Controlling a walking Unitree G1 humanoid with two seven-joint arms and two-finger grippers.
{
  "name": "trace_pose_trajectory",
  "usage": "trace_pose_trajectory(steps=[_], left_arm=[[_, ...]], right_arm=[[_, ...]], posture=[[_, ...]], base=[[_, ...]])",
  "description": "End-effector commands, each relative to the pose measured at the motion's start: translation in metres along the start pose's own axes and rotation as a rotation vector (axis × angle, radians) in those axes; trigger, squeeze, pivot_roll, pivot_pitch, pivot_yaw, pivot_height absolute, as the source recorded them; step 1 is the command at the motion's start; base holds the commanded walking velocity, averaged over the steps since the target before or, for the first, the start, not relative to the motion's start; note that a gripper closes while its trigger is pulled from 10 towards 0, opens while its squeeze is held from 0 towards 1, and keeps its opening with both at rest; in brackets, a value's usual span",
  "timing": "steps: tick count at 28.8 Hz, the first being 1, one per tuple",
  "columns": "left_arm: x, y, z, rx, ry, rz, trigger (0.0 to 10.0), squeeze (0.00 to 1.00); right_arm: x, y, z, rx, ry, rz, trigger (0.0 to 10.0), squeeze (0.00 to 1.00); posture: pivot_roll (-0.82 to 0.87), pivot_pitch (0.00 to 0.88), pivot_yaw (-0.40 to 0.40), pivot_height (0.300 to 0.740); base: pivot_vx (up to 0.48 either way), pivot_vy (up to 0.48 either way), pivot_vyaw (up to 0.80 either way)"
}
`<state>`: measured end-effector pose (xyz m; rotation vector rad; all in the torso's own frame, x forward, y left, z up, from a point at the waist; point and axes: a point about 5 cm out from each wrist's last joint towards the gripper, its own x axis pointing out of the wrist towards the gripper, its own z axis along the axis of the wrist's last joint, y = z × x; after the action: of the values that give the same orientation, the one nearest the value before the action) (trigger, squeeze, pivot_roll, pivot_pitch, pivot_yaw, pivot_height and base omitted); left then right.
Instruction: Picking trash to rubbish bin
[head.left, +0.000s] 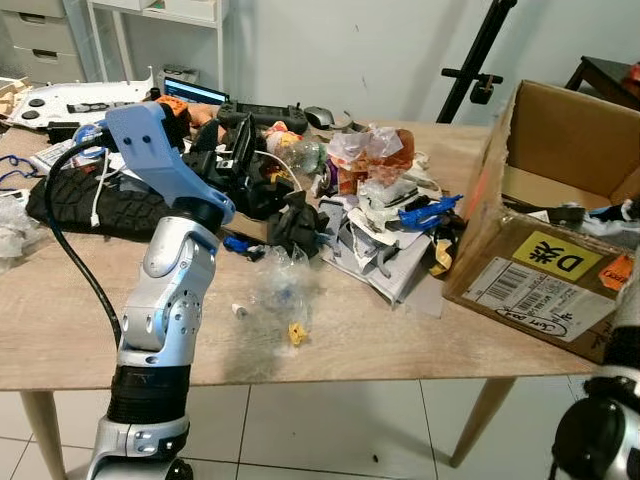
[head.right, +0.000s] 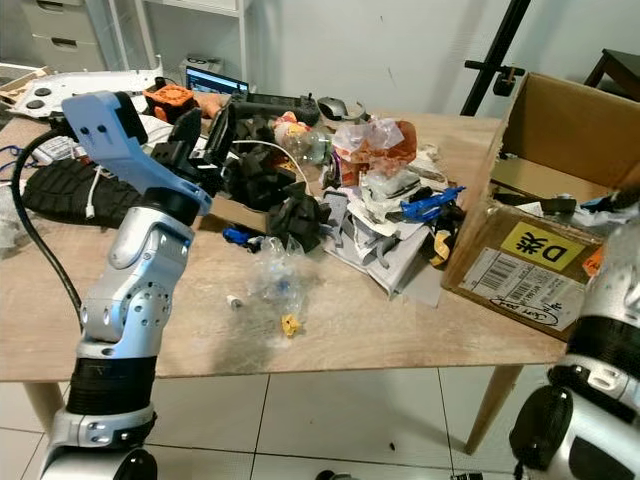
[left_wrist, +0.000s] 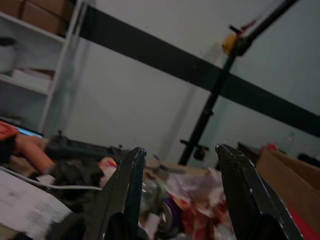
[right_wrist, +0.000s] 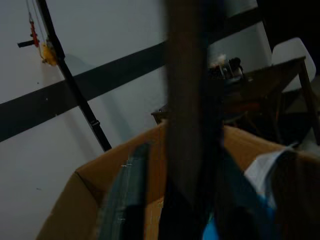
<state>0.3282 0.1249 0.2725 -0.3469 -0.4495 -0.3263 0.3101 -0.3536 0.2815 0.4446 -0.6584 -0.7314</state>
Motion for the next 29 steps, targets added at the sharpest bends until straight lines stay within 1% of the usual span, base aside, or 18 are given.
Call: trace_pose_trajectory(steps=[1,3,4,5,6,11,16,18,19,20,21,22,24,25,26,27,28,29], left_arm=[[0.000,-0.001,-0.003,-0.002,0.005,0.001,10.0,0.00],[0.000,0.000,-0.003,0.002,0.005,0.001,10.0,0.00],[0.000,0.000,-0.003,0.006,0.005,0.002,10.0,0.00],[0.000,0.000,-0.003,0.006,0.005,0.002,10.0,0.00],[0.000,0.000,-0.003,0.007,0.005,0.003,10.0,0.00],[-0.002,0.002,-0.004,0.006,0.012,0.012,10.0,0.00],[-0.001,0.003,-0.005,0.002,0.016,0.013,10.0,0.00],[0.001,0.003,-0.006,-0.003,0.022,0.009,10.0,0.00],[0.001,0.003,-0.006,-0.003,0.022,0.009,10.0,0.00],[0.003,0.004,-0.007,0.003,0.033,0.010,10.0,0.00],[0.003,0.004,-0.007,0.003,0.033,0.010,10.0,0.00],[0.004,0.004,-0.008,0.007,0.043,0.009,10.0,0.00],[0.006,0.007,-0.008,0.016,0.052,0.008,10.0,0.00],[0.006,0.007,-0.008,0.016,0.052,0.008,10.0,0.00],[0.006,0.008,-0.007,0.020,0.054,0.002,10.0,0.00],[0.006,0.008,-0.007,0.020,0.054,0.002,10.0,0.00],[0.007,0.007,-0.007,0.021,0.056,-0.005,10.0,0.00],[0.007,0.005,-0.007,0.028,0.058,-0.021,10.0,0.00]], right_arm=[[-0.001,0.002,0.001,0.021,-0.025,0.013,10.0,1.00],[-0.001,0.006,0.000,0.024,-0.027,0.016,10.0,1.00],[0.001,0.013,-0.001,0.012,-0.033,0.026,10.0,0.55],[0.001,0.013,-0.001,0.012,-0.033,0.026,10.0,0.55],[0.002,0.015,-0.001,0.015,-0.029,0.031,10.0,0.00],[0.005,0.018,-0.002,0.008,-0.024,0.004,10.0,0.00],[0.015,0.013,-0.003,0.094,0.039,-0.042,10.0,0.00],[0.023,0.003,-0.011,0.218,0.149,-0.134,10.0,0.00],[0.023,0.003,-0.011,0.218,0.149,-0.134,10.0,0.00],[0.026,-0.005,-0.018,0.302,0.230,-0.211,10.0,0.00],[0.026,-0.005,-0.018,0.302,0.230,-0.211,10.0,0.00],[0.029,0.000,-0.020,0.291,0.272,-0.154,10.0,0.00],[0.030,0.016,-0.019,0.268,0.277,-0.028,10.0,0.00],[0.030,0.016,-0.019,0.268,0.277,-0.028,10.0,0.00],[0.026,0.029,-0.019,0.256,0.262,0.062,10.0,0.60],[0.026,0.029,-0.019,0.256,0.262,0.062,10.0,0.60],[0.025,0.031,-0.019,0.230,0.247,0.074,10.0,1.00],[0.023,0.030,-0.020,0.208,0.240,0.071,10.0,1.00]], posture=[[-0.04,0.129,-0.084,0.740],[-0.04,0.129,-0.086,0.740],[-0.04,0.127,-0.088,0.740],[-0.04,0.127,-0.088,0.740],[-0.04,0.127,-0.088,0.740],[-0.04,0.131,-0.089,0.740],[-0.04,0.136,-0.081,0.740],[-0.05,0.135,-0.076,0.740],[-0.05,0.135,-0.076,0.740],[-0.05,0.136,-0.075,0.740],[-0.05,0.136,-0.075,0.740],[-0.04,0.140,-0.073,0.740],[-0.04,0.148,-0.064,0.740],[-0.04,0.148,-0.064,0.740],[-0.04,0.150,-0.059,0.740],[-0.04,0.150,-0.059,0.740],[-0.03,0.147,-0.057,0.740],[-0.02,0.150,-0.057,0.740]], base=[[0.000,0.000,0.00],[0.000,0.000,0.00],[0.000,0.000,0.00],[0.000,0.000,0.00],[0.000,0.000,0.00],[0.000,0.000,0.00],[0.000,0.000,0.00],[0.000,0.000,0.00],[0.000,0.000,0.00],[0.000,0.000,0.00],[0.000,0.000,0.00],[0.000,0.000,0.00],[0.000,0.000,0.00],[0.000,0.000,0.00],[0.000,0.000,0.00],[0.000,0.000,0.00],[0.000,0.000,0.00],[0.000,0.000,0.00]])
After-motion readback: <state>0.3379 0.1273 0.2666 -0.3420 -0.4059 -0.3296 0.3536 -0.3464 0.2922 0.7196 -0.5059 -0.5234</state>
